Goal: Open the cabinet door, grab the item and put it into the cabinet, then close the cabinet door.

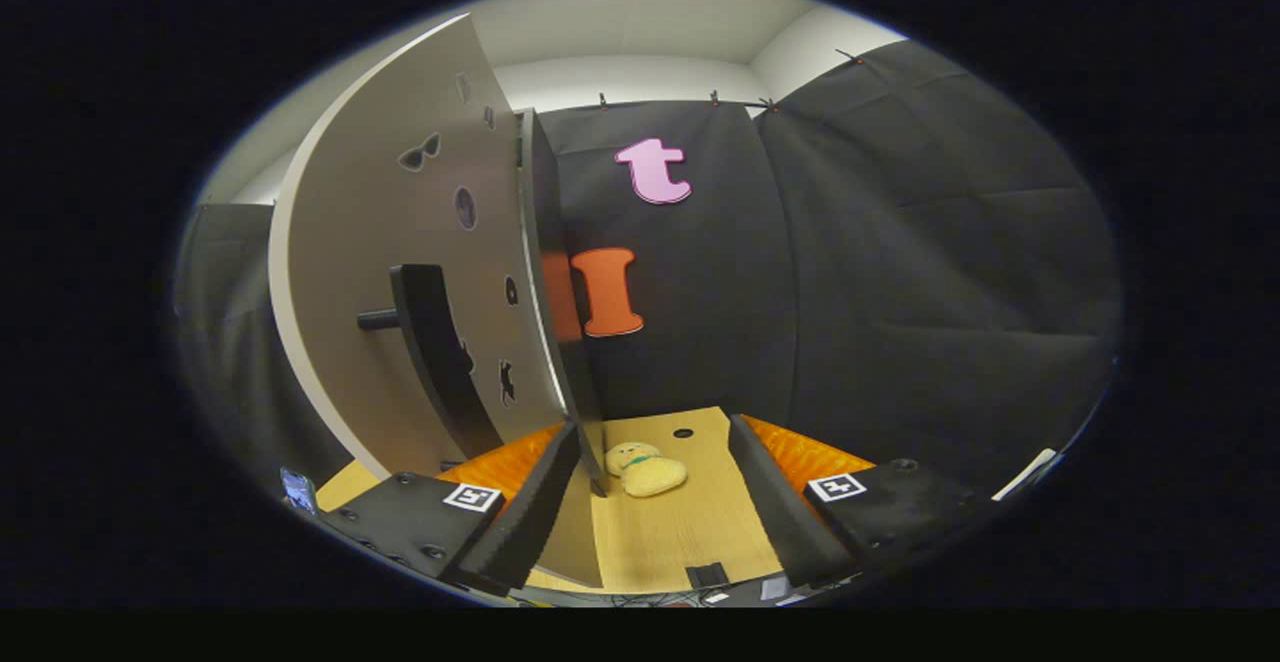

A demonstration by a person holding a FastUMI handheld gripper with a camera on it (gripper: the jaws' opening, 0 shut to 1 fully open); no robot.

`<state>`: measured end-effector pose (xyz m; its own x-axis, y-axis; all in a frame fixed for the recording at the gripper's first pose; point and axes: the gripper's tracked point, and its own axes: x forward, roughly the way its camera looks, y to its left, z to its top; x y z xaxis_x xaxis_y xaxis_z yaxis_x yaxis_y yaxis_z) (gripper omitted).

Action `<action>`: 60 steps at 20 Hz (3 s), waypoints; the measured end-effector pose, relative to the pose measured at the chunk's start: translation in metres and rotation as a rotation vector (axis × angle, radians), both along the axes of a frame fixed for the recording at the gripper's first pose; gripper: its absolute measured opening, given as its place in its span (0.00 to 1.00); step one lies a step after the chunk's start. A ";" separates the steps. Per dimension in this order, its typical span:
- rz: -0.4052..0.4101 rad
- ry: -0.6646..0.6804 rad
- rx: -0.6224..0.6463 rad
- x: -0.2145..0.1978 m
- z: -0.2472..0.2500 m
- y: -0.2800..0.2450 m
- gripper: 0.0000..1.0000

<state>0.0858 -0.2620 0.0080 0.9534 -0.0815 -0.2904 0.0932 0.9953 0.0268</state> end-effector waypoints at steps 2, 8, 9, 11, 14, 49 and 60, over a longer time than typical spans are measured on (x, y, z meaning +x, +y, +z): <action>-0.008 0.000 -0.003 0.000 0.000 0.002 0.96; -0.025 -0.008 -0.048 -0.004 0.003 0.023 0.95; -0.031 -0.008 -0.046 -0.006 0.003 0.028 0.95; -0.046 -0.008 -0.046 -0.007 0.002 0.040 0.95; -0.079 -0.015 -0.067 -0.012 0.002 0.057 0.95; 0.302 0.005 -0.009 0.049 -0.027 0.311 0.96; 0.356 0.006 -0.036 0.097 -0.036 0.356 0.96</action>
